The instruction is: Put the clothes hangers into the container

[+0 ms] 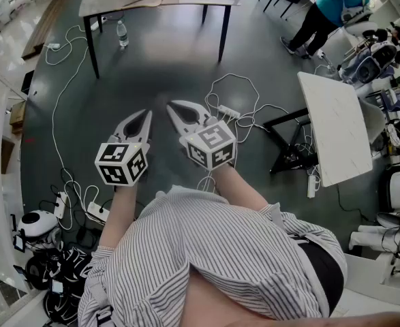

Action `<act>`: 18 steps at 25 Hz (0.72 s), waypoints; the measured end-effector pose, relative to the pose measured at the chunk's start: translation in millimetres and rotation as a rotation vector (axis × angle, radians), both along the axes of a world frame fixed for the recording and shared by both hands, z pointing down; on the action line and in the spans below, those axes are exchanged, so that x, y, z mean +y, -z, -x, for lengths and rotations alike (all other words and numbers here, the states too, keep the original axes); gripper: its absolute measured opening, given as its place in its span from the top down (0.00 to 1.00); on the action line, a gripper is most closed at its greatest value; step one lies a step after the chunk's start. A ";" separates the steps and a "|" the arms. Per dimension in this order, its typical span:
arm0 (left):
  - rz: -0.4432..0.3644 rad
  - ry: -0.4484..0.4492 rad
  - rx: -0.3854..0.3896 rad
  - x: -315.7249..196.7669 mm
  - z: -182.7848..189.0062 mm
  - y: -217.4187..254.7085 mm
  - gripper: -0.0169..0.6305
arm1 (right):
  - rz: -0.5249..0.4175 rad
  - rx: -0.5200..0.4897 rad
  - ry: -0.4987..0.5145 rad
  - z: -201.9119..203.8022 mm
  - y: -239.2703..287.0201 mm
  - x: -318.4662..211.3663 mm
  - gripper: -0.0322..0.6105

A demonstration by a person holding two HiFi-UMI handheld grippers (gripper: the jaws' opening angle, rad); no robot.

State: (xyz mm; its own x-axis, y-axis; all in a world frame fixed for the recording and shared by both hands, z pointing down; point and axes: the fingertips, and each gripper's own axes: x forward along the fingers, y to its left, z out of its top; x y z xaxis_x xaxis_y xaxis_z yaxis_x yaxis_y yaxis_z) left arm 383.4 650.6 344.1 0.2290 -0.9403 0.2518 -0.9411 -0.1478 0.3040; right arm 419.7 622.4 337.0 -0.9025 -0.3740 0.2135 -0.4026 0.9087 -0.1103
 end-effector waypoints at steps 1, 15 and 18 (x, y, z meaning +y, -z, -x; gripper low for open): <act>0.001 0.005 0.024 -2.2 -0.6 -2.0 0.96 | 0.005 0.002 -0.003 -1.5 -2.0 -2.0 0.93; 0.015 0.020 -0.035 -14.9 -15.2 -12.6 0.96 | 0.041 -0.002 -0.003 -15.3 -14.5 -14.9 0.93; 0.012 0.034 -0.032 -17.2 -16.5 -12.2 0.96 | 0.046 -0.012 0.015 -18.7 -14.4 -17.2 0.93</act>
State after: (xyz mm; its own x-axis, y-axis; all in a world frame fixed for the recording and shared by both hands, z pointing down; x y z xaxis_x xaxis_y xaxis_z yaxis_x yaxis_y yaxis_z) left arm 399.9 633.4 356.3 0.1889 -0.9442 0.2697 -0.9547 -0.1124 0.2754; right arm 438.4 605.2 351.4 -0.9103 -0.3508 0.2196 -0.3878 0.9084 -0.1564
